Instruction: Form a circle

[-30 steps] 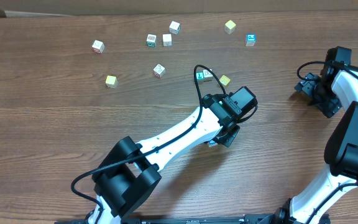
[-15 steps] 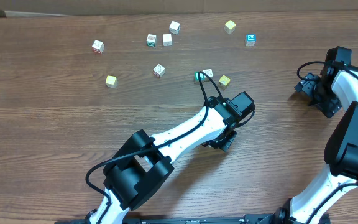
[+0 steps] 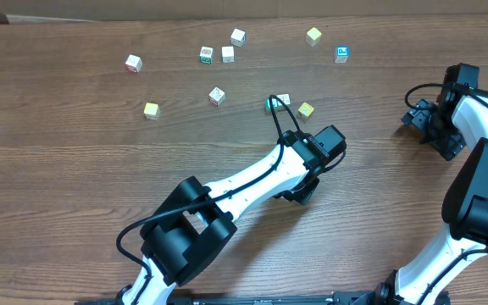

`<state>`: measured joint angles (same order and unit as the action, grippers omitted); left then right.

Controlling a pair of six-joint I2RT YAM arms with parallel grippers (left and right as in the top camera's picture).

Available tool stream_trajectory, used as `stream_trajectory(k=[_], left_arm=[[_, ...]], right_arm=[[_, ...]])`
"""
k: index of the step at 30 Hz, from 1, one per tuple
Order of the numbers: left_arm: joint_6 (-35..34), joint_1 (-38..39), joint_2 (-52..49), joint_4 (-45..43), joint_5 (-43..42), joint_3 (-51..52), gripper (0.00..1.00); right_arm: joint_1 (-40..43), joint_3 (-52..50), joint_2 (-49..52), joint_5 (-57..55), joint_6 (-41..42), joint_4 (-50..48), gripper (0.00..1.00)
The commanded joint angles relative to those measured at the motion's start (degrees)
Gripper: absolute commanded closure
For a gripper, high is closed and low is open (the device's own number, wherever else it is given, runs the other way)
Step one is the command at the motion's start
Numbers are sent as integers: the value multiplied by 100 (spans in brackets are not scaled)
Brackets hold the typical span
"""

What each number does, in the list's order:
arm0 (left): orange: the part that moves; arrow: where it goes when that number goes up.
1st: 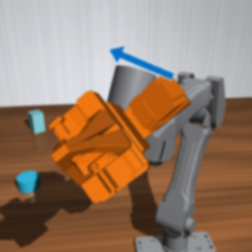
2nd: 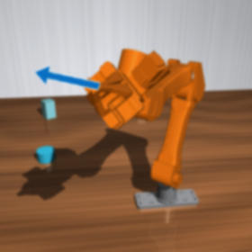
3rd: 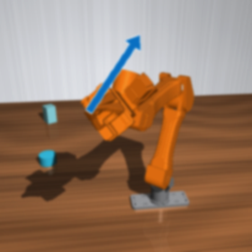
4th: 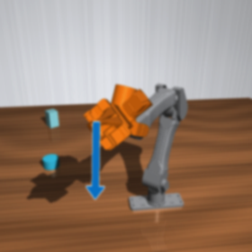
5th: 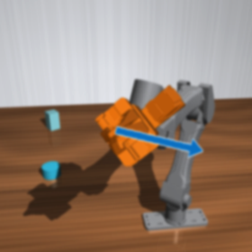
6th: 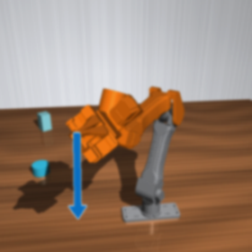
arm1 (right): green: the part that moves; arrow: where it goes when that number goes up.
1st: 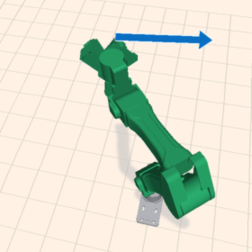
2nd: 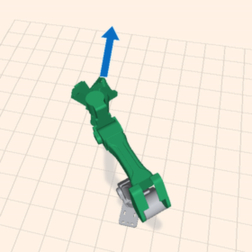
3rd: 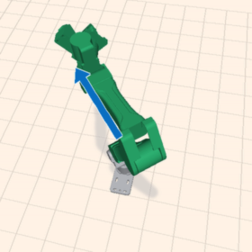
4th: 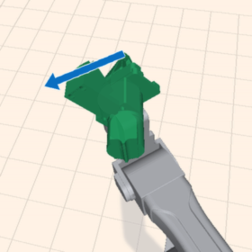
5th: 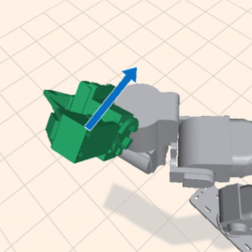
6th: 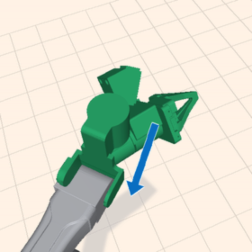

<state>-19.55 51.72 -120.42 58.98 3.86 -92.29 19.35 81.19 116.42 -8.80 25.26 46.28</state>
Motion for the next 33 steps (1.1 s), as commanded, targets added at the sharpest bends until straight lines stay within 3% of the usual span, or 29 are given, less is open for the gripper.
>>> stream_trajectory(k=[1, 33], left_arm=[[28, -120, -44, 17, 127, 11, 96], [179, -199, -44, -195, 264, 11, 96]], right_arm=[[-11, -22, -155, -17, 22, -17, 0], [-11, -22, -155, -17, 22, -17, 0]])
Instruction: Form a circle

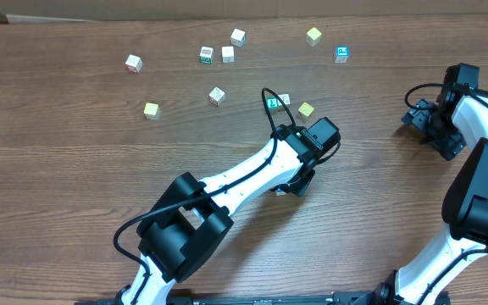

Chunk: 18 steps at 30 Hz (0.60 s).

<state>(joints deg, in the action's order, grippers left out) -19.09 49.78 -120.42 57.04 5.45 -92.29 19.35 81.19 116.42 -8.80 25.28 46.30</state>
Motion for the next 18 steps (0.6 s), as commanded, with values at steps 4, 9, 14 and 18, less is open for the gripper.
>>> stream_trajectory(k=[4, 9, 14, 18], left_arm=[[131, -4, -44, 13, 96, 11, 96], [125, -4, -42, 17, 87, 7, 96], [63, -4, -42, 236, 50, -50, 96], [61, -4, -42, 378, 50, -50, 96]], right_arm=[[-11, -22, -155, -15, 20, -20, 0], [-11, -22, -155, -17, 20, -20, 0], [-11, -22, -155, -17, 20, -20, 0], [-11, -22, -155, -17, 20, -20, 0]])
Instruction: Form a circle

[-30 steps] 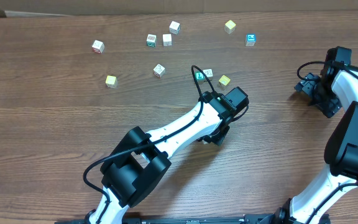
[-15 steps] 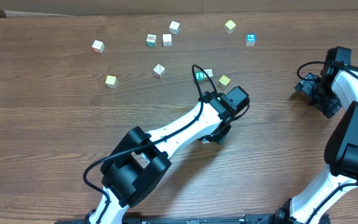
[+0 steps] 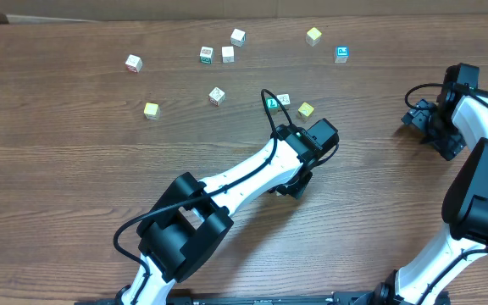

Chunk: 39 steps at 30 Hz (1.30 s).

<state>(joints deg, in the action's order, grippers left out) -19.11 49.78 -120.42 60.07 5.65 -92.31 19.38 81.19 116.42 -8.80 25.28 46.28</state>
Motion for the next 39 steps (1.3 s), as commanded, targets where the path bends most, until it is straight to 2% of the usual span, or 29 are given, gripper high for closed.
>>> stream_trajectory(k=[1, 39], left_arm=[[66, -4, -42, 103, 31, -48, 96], [72, -15, -44, -221, -116, -7, 96]], right_arm=[[-13, -22, -155, -17, 20, -17, 0], [-13, -22, -155, -17, 20, -17, 0]])
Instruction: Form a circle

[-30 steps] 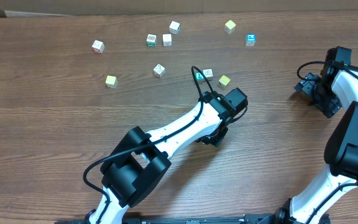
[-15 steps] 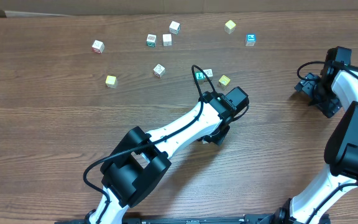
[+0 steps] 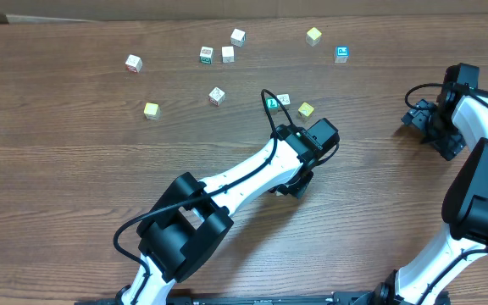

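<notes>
Several small cubes lie scattered over the far half of the wooden table (image 3: 74,186). A white cube (image 3: 134,62) and a yellow-green cube (image 3: 151,110) are at the left. A green-marked cube (image 3: 206,55) and two white cubes (image 3: 228,54) (image 3: 238,36) sit near the top middle. Further in are a white cube (image 3: 217,96), a green cube (image 3: 271,102), a white cube (image 3: 284,100) and a yellow cube (image 3: 306,109). A yellow cube (image 3: 313,36) and a blue cube (image 3: 341,54) lie at the top right. My left gripper (image 3: 297,185) hangs under its wrist just below the middle cluster, its jaws hidden. My right gripper (image 3: 413,119) rests at the right edge, away from all the cubes.
The left arm (image 3: 227,191) stretches diagonally from the bottom left to the table's middle, with a black cable (image 3: 269,106) looping over the green cube. The right arm (image 3: 481,169) runs along the right edge.
At first my left wrist was slightly further right and lower, and its cable covered part of the green cube. Then it stood a little to the upper left, with the green cube in plain view. It has stayed there since. No cube has moved, nor has the right arm.
</notes>
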`<state>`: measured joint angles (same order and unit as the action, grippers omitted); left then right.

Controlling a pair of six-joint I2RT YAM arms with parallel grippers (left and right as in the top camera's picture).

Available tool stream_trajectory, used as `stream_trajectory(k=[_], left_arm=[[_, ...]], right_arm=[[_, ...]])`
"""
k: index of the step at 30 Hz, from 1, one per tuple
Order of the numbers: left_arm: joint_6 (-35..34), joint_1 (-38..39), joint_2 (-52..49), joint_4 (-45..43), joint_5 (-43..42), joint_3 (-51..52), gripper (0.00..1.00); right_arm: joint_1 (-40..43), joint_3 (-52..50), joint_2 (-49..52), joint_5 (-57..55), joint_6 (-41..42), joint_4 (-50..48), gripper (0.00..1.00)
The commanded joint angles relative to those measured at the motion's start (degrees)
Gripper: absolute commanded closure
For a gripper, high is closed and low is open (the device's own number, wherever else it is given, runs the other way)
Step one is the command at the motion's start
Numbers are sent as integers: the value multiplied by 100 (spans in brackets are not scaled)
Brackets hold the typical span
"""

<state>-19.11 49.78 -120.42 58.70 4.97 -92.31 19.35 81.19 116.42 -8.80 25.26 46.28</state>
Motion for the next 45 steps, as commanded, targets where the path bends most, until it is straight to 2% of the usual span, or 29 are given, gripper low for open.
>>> stream_trajectory(k=[1, 20, 26, 31, 34, 37, 45], left_arm=[[72, -17, -44, -111, -48, -2, 96], [85, -35, -44, 4, -63, 35, 94], [85, -35, -44, 20, -251, 35, 83], [85, -33, -44, 24, -249, 35, 89], [63, -33, -44, 46, -254, 35, 89], [66, -33, -44, 70, -310, 35, 81], [63, -31, -44, 116, -310, 35, 76]], right_arm=[[-11, -22, -155, -17, 22, -17, 0], [-11, -22, -155, -17, 22, -17, 0], [-11, -22, -155, -17, 22, -17, 0], [-11, -22, -155, -17, 22, -17, 0], [-11, -22, -155, -17, 22, -17, 0], [-11, -22, -155, -17, 22, -20, 0], [-11, -22, -155, -17, 22, -17, 0]])
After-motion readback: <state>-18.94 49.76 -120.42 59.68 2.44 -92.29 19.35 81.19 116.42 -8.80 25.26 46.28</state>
